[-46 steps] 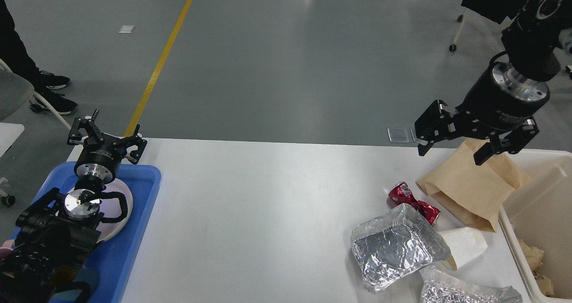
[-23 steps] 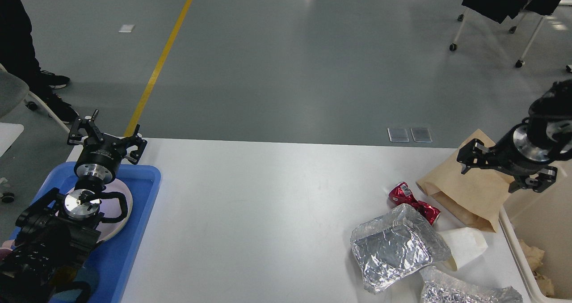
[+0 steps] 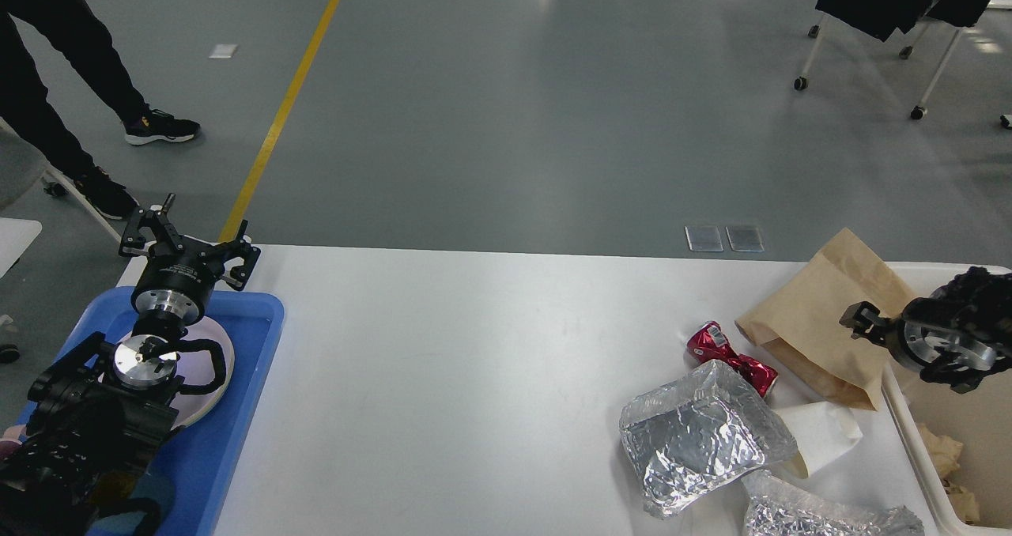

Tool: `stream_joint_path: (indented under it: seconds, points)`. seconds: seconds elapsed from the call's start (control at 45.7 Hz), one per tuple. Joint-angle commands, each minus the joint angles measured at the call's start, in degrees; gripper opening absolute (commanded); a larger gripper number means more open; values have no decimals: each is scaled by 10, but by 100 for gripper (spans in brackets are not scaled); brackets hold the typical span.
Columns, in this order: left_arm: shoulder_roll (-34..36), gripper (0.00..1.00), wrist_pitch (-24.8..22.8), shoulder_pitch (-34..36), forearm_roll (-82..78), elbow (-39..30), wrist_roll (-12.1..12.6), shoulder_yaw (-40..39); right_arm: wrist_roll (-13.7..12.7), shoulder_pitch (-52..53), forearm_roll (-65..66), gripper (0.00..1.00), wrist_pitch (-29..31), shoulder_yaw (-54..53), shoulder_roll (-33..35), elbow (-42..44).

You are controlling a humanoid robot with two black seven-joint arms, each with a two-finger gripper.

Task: Tidy desktop
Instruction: 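Lower the right gripper and grasp the brown paper bag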

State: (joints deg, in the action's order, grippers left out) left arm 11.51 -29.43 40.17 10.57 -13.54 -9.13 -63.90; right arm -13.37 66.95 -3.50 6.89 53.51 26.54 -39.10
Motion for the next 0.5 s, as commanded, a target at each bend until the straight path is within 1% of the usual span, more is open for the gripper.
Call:
stream_joint_path:
  seconds: [0.0, 0.175, 0.285, 0.372, 0.416, 0.438, 0.482]
  points:
    - [0, 96, 0, 0, 0, 0, 1, 0, 0, -32, 0, 100, -1, -18, -21, 35]
    - [0, 96, 0, 0, 1, 0, 1, 0, 0, -72, 0, 100, -11, -28, -49, 83]
    - [0, 96, 0, 0, 1, 0, 0, 0, 0, -85, 0, 100, -37, -27, -54, 89]
    - [0, 96, 0, 0, 0, 0, 0, 0, 0, -85, -1, 100, -41, -28, -54, 89]
    - [0, 96, 0, 0, 0, 0, 0, 0, 0, -85, -1, 93, -43, -29, -54, 89]
    - [0, 96, 0, 0, 0, 0, 0, 0, 0, -86, -1, 87, -43, -29, -54, 89]
    - [0, 96, 0, 0, 0, 0, 0, 0, 0, -88, -1, 69, -43, -30, -54, 89]
